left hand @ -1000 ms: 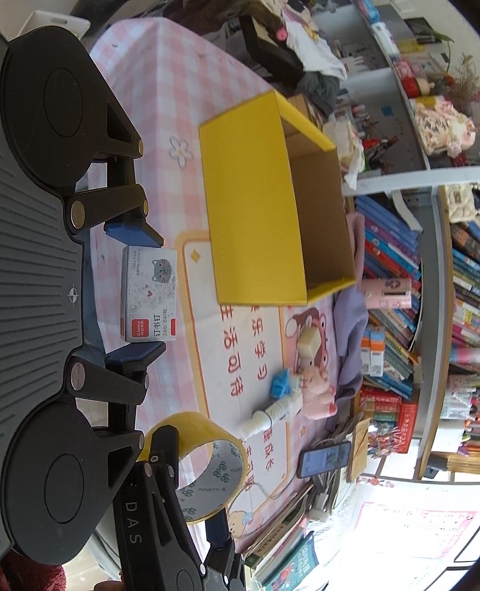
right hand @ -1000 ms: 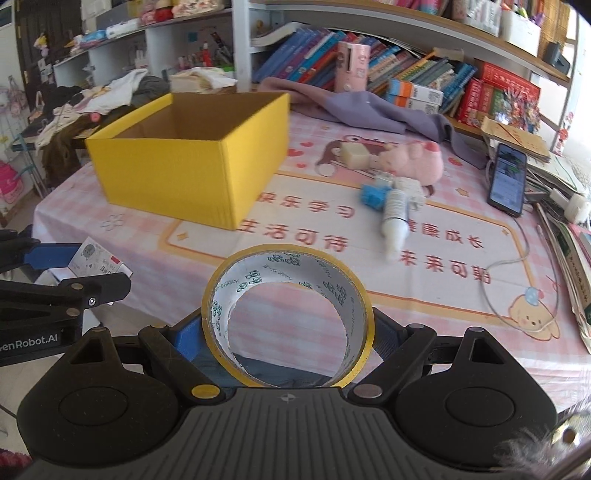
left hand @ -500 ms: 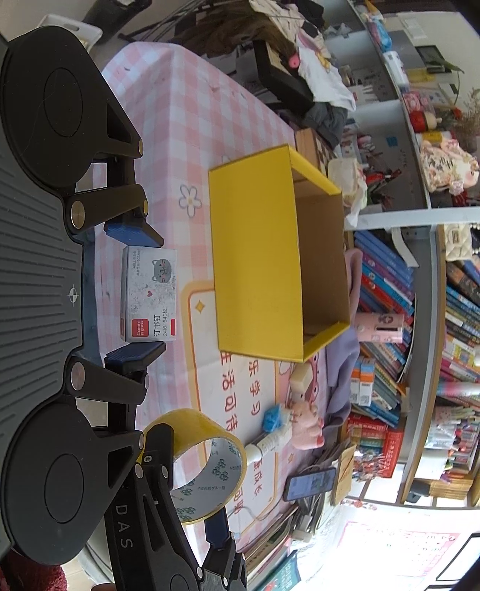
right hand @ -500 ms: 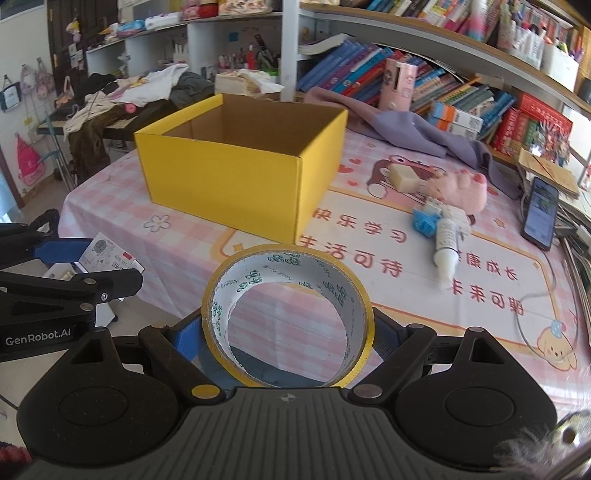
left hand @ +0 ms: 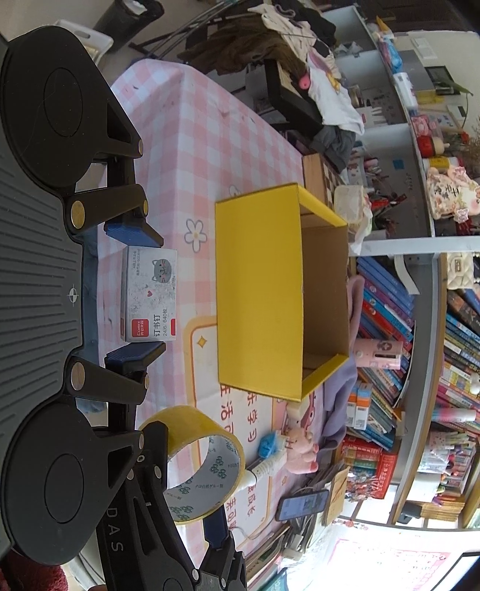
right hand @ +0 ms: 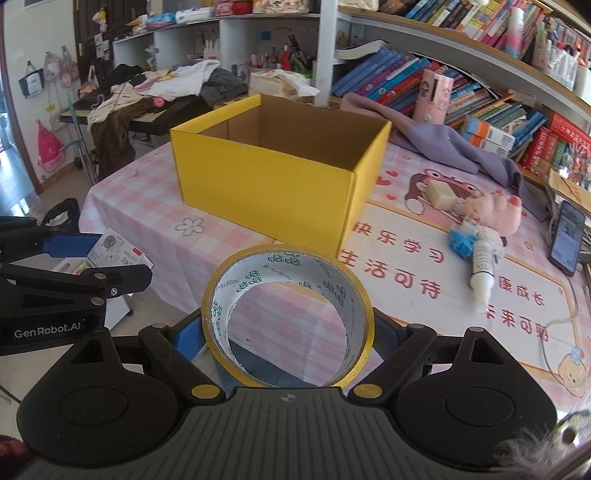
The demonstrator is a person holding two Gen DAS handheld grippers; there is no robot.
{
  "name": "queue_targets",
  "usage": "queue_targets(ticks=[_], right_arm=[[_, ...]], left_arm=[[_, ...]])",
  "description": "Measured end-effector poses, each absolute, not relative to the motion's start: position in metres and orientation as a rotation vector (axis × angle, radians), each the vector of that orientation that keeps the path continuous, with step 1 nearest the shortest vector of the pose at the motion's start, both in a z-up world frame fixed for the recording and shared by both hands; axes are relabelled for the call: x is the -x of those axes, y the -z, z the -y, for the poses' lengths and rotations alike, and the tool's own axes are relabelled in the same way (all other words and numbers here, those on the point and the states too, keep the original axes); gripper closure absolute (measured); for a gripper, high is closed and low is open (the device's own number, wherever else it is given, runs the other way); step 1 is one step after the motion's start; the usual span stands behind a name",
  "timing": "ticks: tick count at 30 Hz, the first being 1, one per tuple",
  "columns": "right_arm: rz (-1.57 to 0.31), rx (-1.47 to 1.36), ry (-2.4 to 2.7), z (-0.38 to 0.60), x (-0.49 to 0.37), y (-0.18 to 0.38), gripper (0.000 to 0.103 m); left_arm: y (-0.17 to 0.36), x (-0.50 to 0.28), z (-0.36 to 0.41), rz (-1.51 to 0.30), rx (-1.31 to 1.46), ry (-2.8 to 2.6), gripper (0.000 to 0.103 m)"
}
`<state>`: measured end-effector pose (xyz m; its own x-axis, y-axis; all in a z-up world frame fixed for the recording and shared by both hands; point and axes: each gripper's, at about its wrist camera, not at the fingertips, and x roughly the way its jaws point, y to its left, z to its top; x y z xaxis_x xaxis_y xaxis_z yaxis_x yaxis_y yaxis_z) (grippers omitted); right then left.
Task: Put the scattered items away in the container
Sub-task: 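Carry the tape roll and medicine box over the yellow cardboard box with both tools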
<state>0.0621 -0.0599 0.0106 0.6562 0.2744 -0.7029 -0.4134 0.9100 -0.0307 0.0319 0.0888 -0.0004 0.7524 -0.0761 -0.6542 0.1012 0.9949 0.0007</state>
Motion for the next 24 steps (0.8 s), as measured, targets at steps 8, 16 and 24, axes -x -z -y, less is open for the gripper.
queue_targets(ticks=[8,16,24], right_arm=[[-0.757,0.221,-0.446,0.039,-0.062,-0.012,0.015],[-0.757,0.240,-0.461,0.035,-0.067,-0.016,0.015],[-0.759,0.254,-0.473,0.038,-0.081,-0.015,0.015]], left_arm=[[-0.001,-0.029,-0.106,-0.713,-0.016,0.052,0.051],[-0.003,-0.030,-0.111,-0.707,0.010,0.033,0.051],[0.000,-0.042,-0.109,-0.709,0.019,0.027,0.051]])
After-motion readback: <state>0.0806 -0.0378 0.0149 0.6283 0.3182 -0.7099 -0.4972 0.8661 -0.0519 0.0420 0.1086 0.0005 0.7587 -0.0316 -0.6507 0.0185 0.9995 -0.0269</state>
